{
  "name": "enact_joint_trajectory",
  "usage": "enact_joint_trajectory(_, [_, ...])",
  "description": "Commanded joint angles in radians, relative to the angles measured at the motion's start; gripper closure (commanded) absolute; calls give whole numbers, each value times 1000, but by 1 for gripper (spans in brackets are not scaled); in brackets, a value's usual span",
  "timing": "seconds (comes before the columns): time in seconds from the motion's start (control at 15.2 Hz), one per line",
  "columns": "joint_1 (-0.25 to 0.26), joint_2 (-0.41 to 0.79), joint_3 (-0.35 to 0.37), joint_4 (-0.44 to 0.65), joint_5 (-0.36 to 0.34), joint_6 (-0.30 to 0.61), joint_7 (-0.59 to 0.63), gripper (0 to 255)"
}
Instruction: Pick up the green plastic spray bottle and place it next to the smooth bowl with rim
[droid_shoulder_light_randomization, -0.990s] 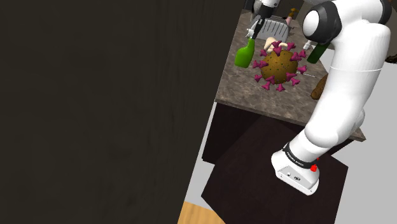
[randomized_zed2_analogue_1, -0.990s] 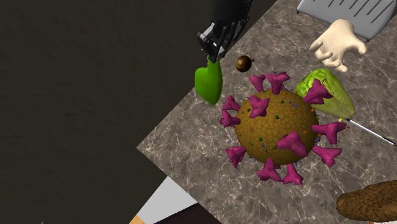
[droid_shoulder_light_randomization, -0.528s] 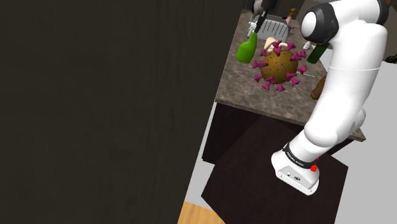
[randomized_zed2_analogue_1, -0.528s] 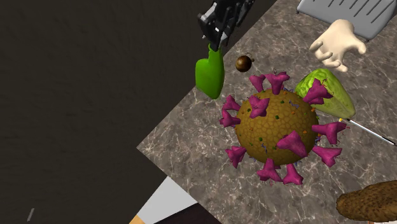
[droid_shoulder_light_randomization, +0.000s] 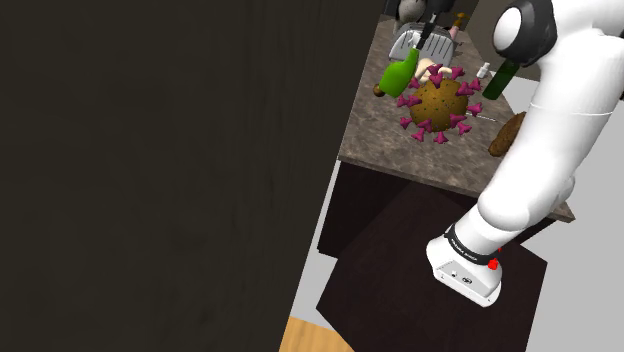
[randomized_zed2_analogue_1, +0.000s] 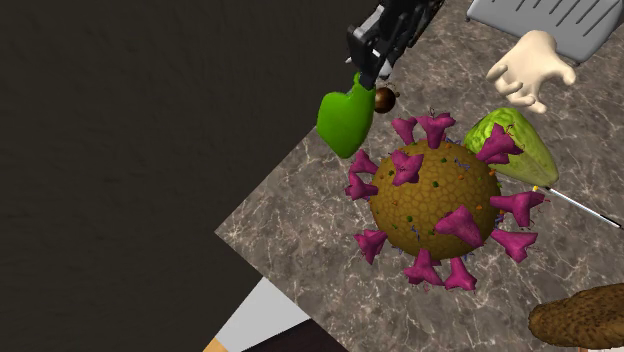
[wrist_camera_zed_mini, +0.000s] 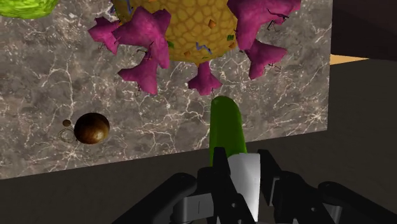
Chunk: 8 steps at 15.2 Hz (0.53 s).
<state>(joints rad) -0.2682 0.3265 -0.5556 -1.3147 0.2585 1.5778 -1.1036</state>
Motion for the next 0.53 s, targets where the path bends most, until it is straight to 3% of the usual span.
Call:
enact_joint_trajectory(0.0, [11, -68, -14, -102, -32, 39, -22, 255])
enact_joint_trajectory(0.46, [-18, -230, -65, -294, -116, 82, -116, 255])
